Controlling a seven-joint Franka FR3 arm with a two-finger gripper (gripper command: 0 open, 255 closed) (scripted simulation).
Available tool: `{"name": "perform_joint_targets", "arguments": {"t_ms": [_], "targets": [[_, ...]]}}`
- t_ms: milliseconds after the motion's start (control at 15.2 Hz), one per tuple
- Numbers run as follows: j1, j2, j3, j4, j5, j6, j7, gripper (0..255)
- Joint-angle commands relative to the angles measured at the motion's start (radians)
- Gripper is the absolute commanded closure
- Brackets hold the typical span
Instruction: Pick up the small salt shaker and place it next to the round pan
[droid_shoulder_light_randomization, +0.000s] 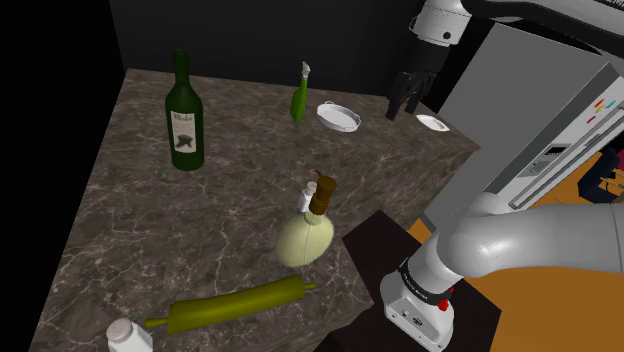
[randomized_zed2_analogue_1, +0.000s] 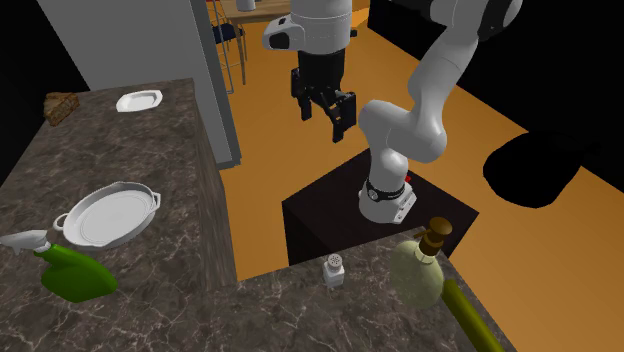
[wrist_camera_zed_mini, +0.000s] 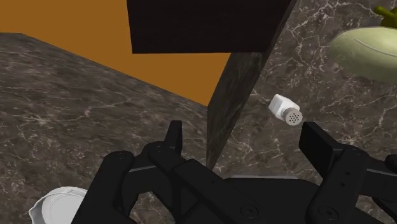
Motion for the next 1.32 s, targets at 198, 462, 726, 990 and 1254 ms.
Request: {"name": "perform_joint_targets", "arguments": {"t_ms": [198,462,726,990,1254], "targets": [[0.008,0.004,0.034,-0.082,0.031,0.092,0.052,0],[0.022,0.033,0.083,-0.175,0.072,0.222,0.118,0],[0.038,0.089,0.135,-0.247,0.111,0.360,0.182,0],[0.053,0.174,0.188,-0.295,0.146,0.506,0.244,0],[0.064,0.289,0.243,-0.318,0.171,0.655,0.308,0]]}}
